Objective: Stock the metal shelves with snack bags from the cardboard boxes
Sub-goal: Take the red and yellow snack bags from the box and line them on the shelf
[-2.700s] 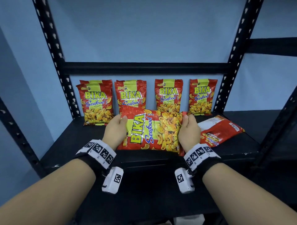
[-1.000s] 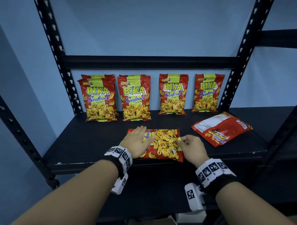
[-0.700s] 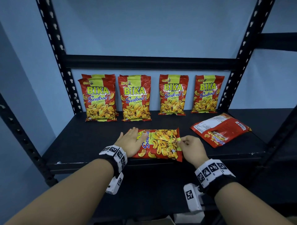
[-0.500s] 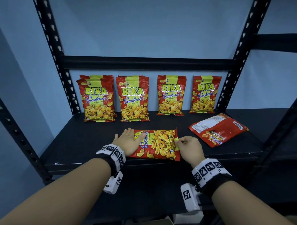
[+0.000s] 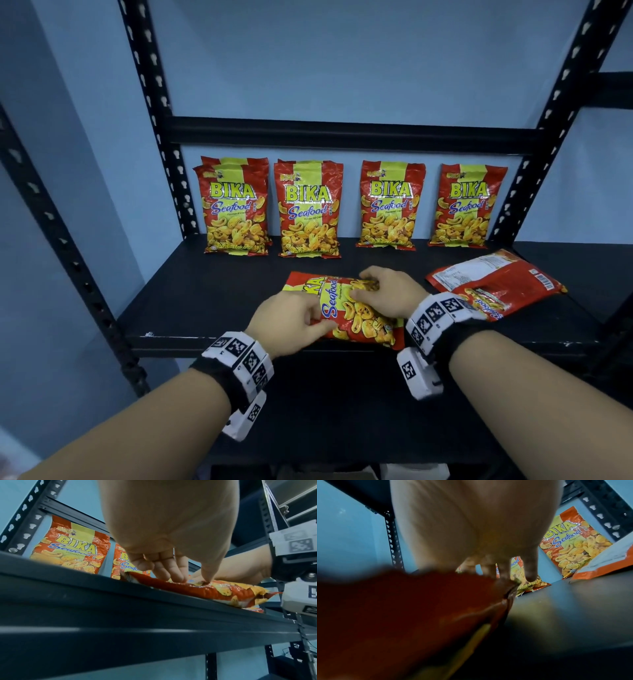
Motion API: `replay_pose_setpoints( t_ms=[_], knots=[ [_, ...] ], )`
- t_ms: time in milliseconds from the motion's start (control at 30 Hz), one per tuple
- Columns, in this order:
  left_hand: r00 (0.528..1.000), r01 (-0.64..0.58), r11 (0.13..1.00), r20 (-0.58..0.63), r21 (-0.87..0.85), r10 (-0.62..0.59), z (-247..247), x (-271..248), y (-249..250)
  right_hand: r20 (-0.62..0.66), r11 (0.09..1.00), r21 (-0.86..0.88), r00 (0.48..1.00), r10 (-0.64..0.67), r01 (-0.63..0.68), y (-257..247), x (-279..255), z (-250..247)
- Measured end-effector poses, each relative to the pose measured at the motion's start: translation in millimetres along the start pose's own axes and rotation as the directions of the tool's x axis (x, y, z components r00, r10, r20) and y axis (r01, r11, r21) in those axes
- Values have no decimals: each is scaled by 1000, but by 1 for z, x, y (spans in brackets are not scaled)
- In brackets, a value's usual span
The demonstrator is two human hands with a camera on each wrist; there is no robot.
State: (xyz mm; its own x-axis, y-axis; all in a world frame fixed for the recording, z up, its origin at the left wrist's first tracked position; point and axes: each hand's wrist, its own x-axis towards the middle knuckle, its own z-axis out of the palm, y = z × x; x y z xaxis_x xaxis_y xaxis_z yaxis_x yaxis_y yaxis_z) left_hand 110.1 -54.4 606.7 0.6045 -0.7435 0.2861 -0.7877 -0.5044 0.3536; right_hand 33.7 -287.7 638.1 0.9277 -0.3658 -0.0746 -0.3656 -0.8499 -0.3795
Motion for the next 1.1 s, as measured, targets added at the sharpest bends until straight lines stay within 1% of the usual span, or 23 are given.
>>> replay_pose_setpoints(
  t_ms=[100, 200, 333, 400, 467, 567, 667, 767, 833, 900, 967, 1033, 1100],
  knots=[
    [1000, 11, 1000, -30, 13, -10, 0, 1, -8, -32, 996, -72, 998, 49, -51, 4, -5, 0],
    [1000, 22, 999, 9, 28, -23, -3, 7, -15, -80, 987, -110, 991, 105, -113, 12, -15, -3],
    [993, 74, 990, 87, 118, -84, -3, 20, -15, -83, 980, -55, 979, 187, -192, 25, -29, -7],
    [979, 129, 977, 137, 169, -153, -1, 25, -11, -85, 977, -25, 974, 209, -212, 31, -36, -7],
    [959, 182, 970, 188, 160, -211, 3, 29, -7, -76, 973, 7, 970, 229, -229, 36, -42, -5],
    [940, 221, 974, 256, 47, -226, 7, 36, 2, -39, 964, 82, 966, 257, -253, 43, -46, -4],
    [918, 257, 963, 334, -84, -216, 7, 45, 13, 48, 943, 199, 963, 264, -268, 45, -47, -8],
    [912, 281, 944, 354, -173, -207, 7, 51, 17, 101, 902, 353, 969, 227, -249, 46, -51, -14],
    [918, 293, 919, 348, -263, -193, 6, 55, 19, 105, 863, 445, 971, 214, -238, 47, -54, -18],
    [932, 288, 883, 322, -370, -168, 4, 59, 20, 51, 850, 492, 981, 186, -187, 48, -54, -22],
    [950, 260, 850, 281, -459, -139, 2, 64, 21, -53, 855, 510, 988, 143, -97, 52, -50, -25],
    [963, 228, 820, 244, -525, -112, -2, 68, 23, -151, 862, 507, 981, 119, -27, 57, -45, -27],
    [974, 195, 794, 212, -576, -85, -6, 70, 27, -222, 877, 481, 969, 110, 11, 61, -44, -29]
  ],
)
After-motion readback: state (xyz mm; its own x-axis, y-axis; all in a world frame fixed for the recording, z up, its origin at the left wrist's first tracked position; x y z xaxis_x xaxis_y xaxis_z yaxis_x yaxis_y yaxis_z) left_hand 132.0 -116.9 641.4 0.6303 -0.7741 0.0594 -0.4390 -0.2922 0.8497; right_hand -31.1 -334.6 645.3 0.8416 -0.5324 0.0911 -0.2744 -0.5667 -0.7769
